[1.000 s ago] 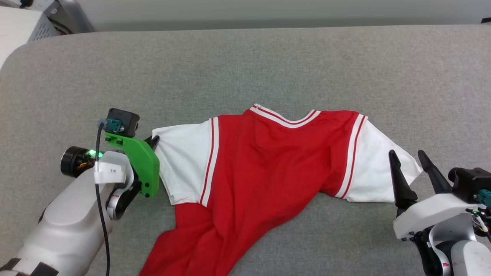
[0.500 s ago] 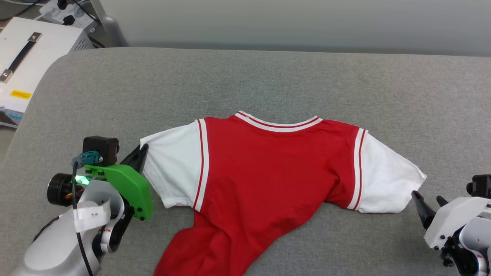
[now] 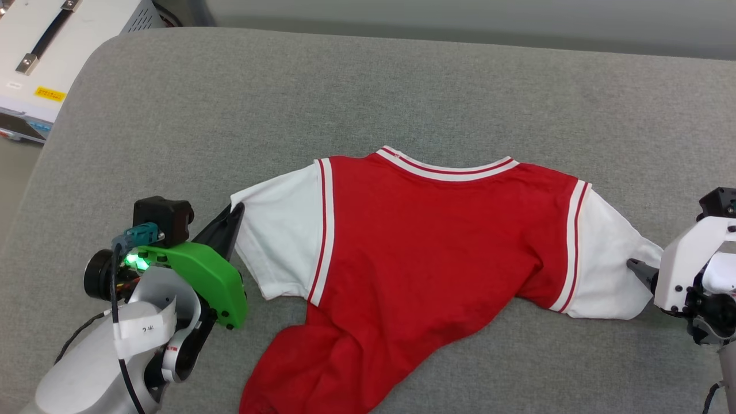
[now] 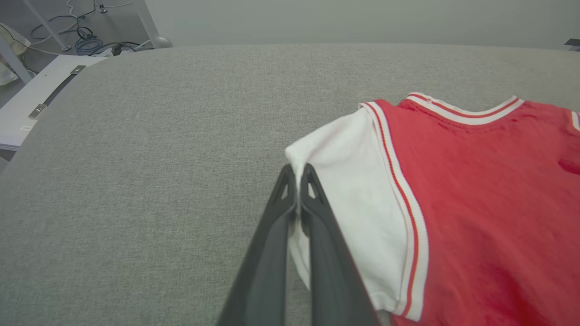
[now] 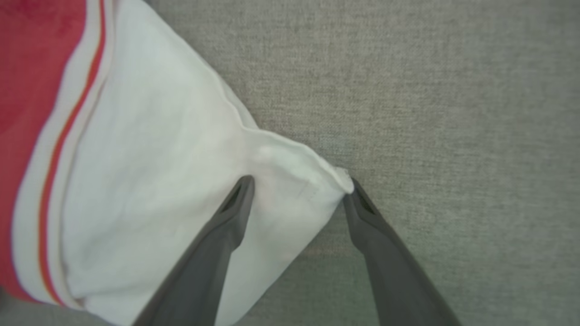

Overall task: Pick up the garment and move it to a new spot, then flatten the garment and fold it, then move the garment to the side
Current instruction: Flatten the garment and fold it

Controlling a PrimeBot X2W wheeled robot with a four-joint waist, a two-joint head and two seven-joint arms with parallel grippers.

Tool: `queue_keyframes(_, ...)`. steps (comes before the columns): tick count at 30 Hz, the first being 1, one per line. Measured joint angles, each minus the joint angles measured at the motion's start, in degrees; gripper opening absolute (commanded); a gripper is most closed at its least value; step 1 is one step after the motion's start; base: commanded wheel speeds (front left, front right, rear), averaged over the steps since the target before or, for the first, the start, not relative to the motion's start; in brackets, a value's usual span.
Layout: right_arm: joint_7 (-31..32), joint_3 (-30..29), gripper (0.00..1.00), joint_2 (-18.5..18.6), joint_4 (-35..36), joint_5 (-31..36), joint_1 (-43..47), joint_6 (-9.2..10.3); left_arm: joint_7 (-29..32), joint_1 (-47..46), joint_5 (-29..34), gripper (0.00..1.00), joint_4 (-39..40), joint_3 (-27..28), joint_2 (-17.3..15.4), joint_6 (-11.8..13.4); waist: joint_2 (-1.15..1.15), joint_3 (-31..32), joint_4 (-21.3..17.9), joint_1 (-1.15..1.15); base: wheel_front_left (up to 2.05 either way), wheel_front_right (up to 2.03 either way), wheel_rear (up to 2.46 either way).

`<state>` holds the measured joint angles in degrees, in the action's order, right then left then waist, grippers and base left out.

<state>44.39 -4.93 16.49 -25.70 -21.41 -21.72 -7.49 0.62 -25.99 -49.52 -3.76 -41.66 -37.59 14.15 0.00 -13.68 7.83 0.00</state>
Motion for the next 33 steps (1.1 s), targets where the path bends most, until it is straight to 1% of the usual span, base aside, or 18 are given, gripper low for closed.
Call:
queue_keyframes(1, 0.9, 0.11, 0.47, 0.01, -0.3, -0.02, -0.22, 0.0, -0.02, 0.01, -0.08, 0.0, -0.02, 0.1, 0.0, -0.01, 0.0, -0.23, 0.14, 0.0, 0.0, 0.0, 0.0)
queue_keyframes(2, 1.79, 0.14, 0.19, -0.03, -0.52, -0.16, -0.61, 0.0, -0.08, 0.02, -0.11, 0.0, -0.04, 0.21, 0.02, -0.01, 0.0, -0.48, 0.27, 0.0, 0.0, 0.0, 0.0)
queue_keyframes(3, 2.41, 0.11, 0.0, -0.03, -0.7, -0.35, -0.88, 0.0, -0.09, 0.03, -0.33, 0.0, -0.15, 0.33, 0.02, -0.01, 0.0, -0.67, 0.34, 0.0, 0.0, 0.0, 0.0)
queue_keyframes(8, 2.7, 0.74, 0.0, 0.07, -0.49, -0.55, -1.71, 0.02, -0.42, 0.1, -0.74, 0.0, -0.73, 1.03, -0.12, -0.01, 0.0, -0.34, -0.12, 0.0, 0.0, 0.0, 0.0)
queue_keyframes(12, 1.55, 0.87, 0.0, 0.36, 1.72, -0.36, -1.82, 0.02, -1.3, 0.1, -1.13, 0.0, -0.85, 2.12, -0.77, 0.18, 0.0, 0.9, -0.7, 0.0, 0.0, 0.0, 0.0)
queue_keyframes(15, 0.74, 0.78, 0.0, 0.79, 4.42, 0.1, -1.88, -0.01, -1.42, -0.11, -1.69, 0.0, -0.92, 3.08, -2.08, 0.24, 0.0, 1.91, -1.17, 0.0, 0.0, 0.0, 0.0)
queue_keyframes(19, 0.14, -1.21, 0.0, 1.88, 8.46, 1.65, -3.69, -0.03, -1.09, -2.75, -1.64, 0.0, -1.62, 4.28, -3.86, -0.05, 0.0, 3.19, -1.94, 0.0, 0.0, 0.0, 0.0)
queue_keyframes(25, -0.97, -3.33, 0.0, 1.76, 13.12, 3.7, -9.38, -0.05, -1.68, -10.56, -2.52, 0.0, -5.9, 7.94, -3.7, -2.03, 0.0, 4.0, -3.62, 0.0, 0.0, 0.0, 0.0)
queue_keyframes(29, -3.27, -4.87, 0.0, 1.82, 13.47, 6.41, -15.89, -0.07, -2.47, -18.18, -2.72, 0.0, -11.4, 9.48, -1.66, -4.31, 0.0, 3.31, -4.45, 0.0, 0.0, 0.0, 0.0)
queue_keyframes(33, -6.42, -5.56, 0.0, 1.68, 11.44, 9.28, -24.38, -0.11, -2.71, -27.26, -2.05, 0.0, -18.34, 9.8, 0.36, -6.67, 0.0, 1.53, -4.94, 0.0, 0.0, 0.0, 0.0)
